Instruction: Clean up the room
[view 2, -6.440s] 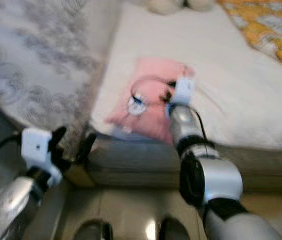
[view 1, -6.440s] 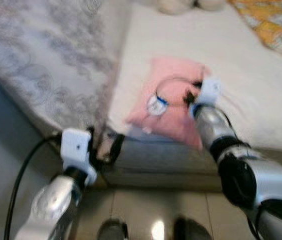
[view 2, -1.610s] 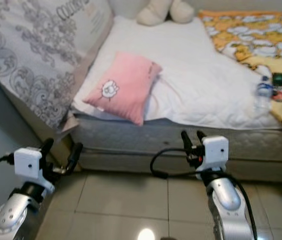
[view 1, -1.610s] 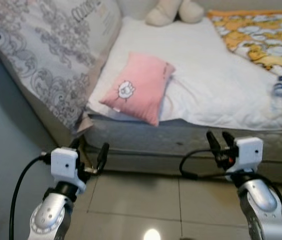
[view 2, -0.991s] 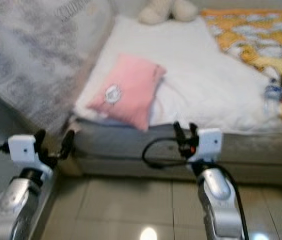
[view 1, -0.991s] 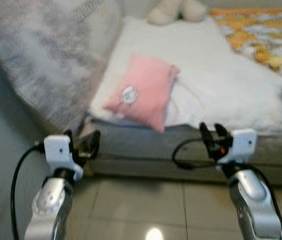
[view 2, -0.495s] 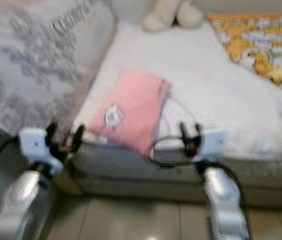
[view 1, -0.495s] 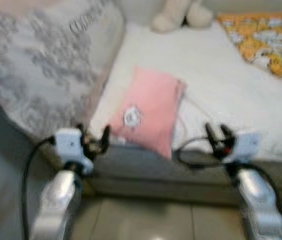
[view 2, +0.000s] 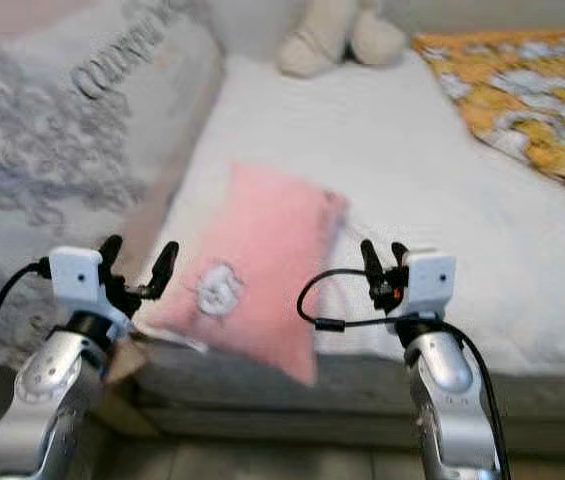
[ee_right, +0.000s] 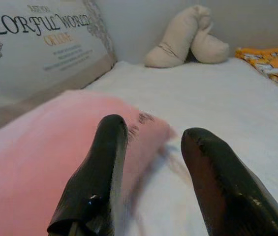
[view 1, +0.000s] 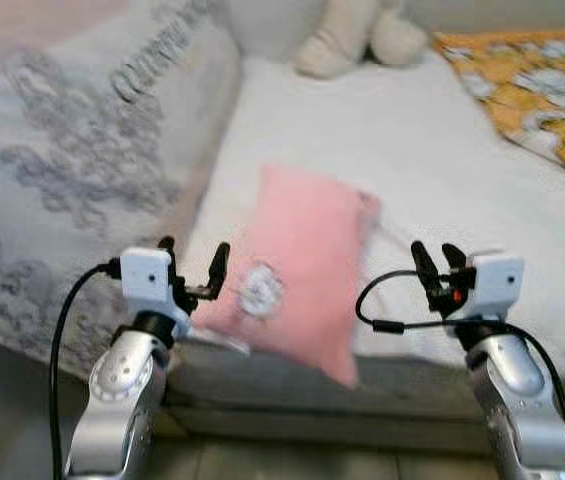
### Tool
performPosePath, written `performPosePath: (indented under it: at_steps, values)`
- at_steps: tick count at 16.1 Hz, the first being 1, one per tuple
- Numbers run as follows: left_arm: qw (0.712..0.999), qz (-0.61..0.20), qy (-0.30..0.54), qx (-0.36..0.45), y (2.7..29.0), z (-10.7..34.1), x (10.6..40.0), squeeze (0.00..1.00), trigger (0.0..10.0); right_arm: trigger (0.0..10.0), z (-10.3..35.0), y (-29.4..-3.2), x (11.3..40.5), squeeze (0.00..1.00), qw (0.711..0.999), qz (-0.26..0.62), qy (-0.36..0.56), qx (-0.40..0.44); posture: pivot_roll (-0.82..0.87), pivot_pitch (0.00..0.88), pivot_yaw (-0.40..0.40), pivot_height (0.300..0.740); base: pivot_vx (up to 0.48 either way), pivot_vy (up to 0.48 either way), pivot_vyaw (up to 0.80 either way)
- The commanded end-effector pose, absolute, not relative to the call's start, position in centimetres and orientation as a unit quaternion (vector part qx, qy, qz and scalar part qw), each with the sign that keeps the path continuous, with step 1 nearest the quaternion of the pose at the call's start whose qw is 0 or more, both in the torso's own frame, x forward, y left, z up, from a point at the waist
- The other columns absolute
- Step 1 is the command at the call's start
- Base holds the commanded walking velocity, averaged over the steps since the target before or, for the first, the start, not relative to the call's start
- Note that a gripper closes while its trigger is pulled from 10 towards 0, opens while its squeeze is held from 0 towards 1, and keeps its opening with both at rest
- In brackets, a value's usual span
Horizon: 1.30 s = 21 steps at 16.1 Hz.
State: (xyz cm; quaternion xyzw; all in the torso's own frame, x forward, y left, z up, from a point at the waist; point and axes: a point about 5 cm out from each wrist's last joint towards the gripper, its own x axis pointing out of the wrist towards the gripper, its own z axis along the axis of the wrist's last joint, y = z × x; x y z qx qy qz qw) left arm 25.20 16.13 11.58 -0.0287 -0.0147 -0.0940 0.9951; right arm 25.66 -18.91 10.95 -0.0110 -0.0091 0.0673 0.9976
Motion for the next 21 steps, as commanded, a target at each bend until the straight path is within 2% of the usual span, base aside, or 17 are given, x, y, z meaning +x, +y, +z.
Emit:
performPosePath:
  at_steps: [1, 3, 6, 10, 13, 14, 17, 21]
  values:
    - [0.996, -0.085, -0.004, -0.022, 16.9, 11.2, 25.5, 0.0, 10.0, 10.0, 10.9, -18.3, 26.0, 0.0, 0.998, 0.07, -0.005, -0.01, -0.2, 0.0, 0.12, 0.74, 0.48, 0.0, 0.0]
    - [0.995, -0.096, 0.001, -0.025, 16.7, 11.2, 25.8, 0.0, 10.0, 10.0, 10.7, -18.7, 26.2, 0.0, 0.999, 0.054, 0.001, 0.004, -0.2, 0.0, 0.123, 0.74, 0.24, 0.0, 0.0]
    - [0.993, -0.112, 0.018, -0.037, 17.0, 11.1, 26.5, 0.0, 10.0, 10.0, 9.6, -19.8, 26.3, 0.0, 0.997, 0.011, 0.035, 0.071, -0.2, 0.0, 0.126, 0.74, 0.0, 0.0, 0.0]
    - [0.983, -0.146, 0.088, -0.072, 16.7, 9.4, 30.2, 0.0, 10.0, 10.0, 7.3, -20.6, 26.9, 0.0, 0.984, -0.024, 0.093, 0.15, -0.18, 0.0, 0.125, 0.74, 0.0, 0.0, 0.0]
    - [0.962, -0.185, 0.155, -0.132, 16.0, 7.8, 31.1, 0.0, 10.0, 10.0, 5.9, -21.3, 26.4, 0.0, 0.969, -0.064, 0.126, 0.205, -0.18, 0.0, 0.142, 0.74, 0.0, 0.0, 0.0]
    - [0.945, -0.207, 0.182, -0.176, 15.8, 7.2, 31.3, 0.0, 10.0, 10.0, 5.6, -21.5, 25.5, 0.0, 0.965, -0.073, 0.133, 0.212, -0.18, 0.0, 0.149, 0.74, 0.0, 0.0, 0.0]
    - [0.931, -0.23, 0.194, -0.207, 14.9, 6.7, 32.5, 0.0, 10.0, 10.0, 4.5, -22.0, 24.1, 0.0, 0.952, -0.104, 0.156, 0.24, -0.19, 0.032, 0.149, 0.74, 0.0, 0.0, 0.0]
    - [0.911, -0.262, 0.208, -0.24, 12.9, 6.4, 33.3, 0.0, 10.0, 10.0, 3.8, -21.5, 24.2, 0.0, 0.944, -0.086, 0.183, 0.259, -0.23, 0.09, 0.168, 0.74, 0.0, 0.0, 0.0]
